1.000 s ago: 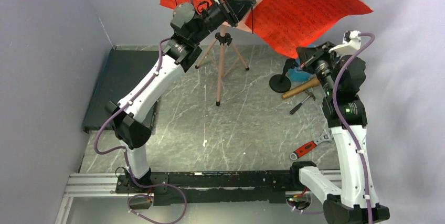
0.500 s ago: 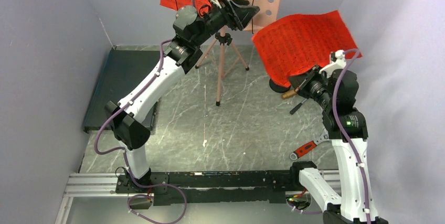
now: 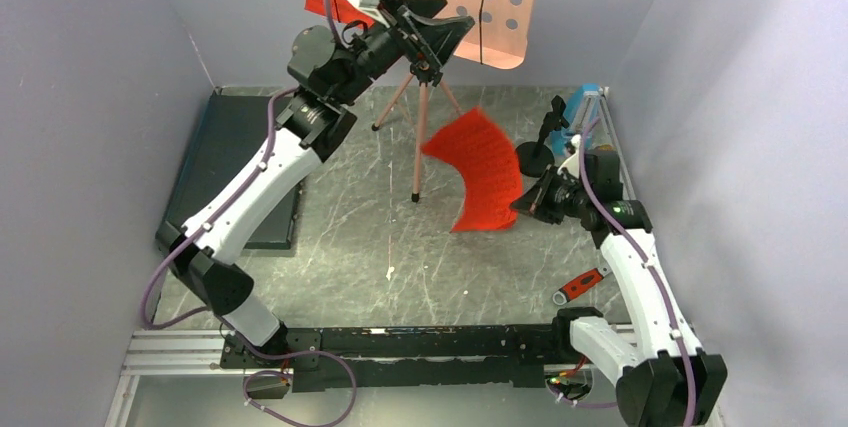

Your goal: Pack up the instrument practice props

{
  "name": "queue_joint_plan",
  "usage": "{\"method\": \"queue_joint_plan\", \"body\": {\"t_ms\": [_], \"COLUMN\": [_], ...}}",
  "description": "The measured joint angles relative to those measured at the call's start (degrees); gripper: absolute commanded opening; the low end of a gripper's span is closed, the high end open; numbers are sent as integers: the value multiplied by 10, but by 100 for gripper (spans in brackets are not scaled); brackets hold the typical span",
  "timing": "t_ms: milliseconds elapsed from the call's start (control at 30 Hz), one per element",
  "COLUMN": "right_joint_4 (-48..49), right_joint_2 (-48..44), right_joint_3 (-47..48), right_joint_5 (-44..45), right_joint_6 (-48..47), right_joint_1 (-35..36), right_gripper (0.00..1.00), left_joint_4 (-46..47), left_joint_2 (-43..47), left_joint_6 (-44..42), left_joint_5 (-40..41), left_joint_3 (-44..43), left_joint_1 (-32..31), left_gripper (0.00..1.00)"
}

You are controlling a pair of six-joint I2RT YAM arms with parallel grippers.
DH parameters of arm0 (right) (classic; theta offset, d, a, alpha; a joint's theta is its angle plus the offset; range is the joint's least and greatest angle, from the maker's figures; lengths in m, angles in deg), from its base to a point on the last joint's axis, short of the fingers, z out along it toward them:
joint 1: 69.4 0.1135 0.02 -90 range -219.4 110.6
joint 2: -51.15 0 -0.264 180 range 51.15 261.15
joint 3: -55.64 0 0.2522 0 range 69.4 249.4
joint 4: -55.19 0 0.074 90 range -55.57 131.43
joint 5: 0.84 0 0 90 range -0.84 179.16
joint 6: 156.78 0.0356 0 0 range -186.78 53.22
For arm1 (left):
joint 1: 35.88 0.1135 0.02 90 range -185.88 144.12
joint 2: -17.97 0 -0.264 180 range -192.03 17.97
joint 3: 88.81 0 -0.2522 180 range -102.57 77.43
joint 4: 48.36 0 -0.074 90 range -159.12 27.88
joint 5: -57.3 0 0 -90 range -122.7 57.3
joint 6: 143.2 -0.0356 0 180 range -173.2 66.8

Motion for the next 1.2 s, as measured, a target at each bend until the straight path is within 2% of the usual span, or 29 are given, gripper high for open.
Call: {"method": "queue_joint_plan", "body": {"t_ms": [167,367,600,733,967,1200], "right_joint_4": [4,-20,-74,-82,-79,9], "right_joint_2": [39,100,160,199,256,220], "right_joint_3": [-63,-69,-28,9,21,-81], "right_joint_5": [-1,39,141,169,143,5], "right_joint_6": [-28,-74,-126,-144,-146,-50], "right_joint_1": [0,0,0,0,-10,-117], "right_gripper": [0,0,0,0,0,0], "left_joint_4": [0,-16,-64,-98,-154,-225], "left_joint_2": [49,116,181,209,255,306], "left_joint_6": [-23,-65,-126,-157,-194,-209], "left_joint_5": [8,34,95,131,185,232], "left_joint_3": [34,90,138,155,185,241], "left_joint_1": [0,0,0,0,0,0], "left_gripper": [79,80,82,82,84,84]}}
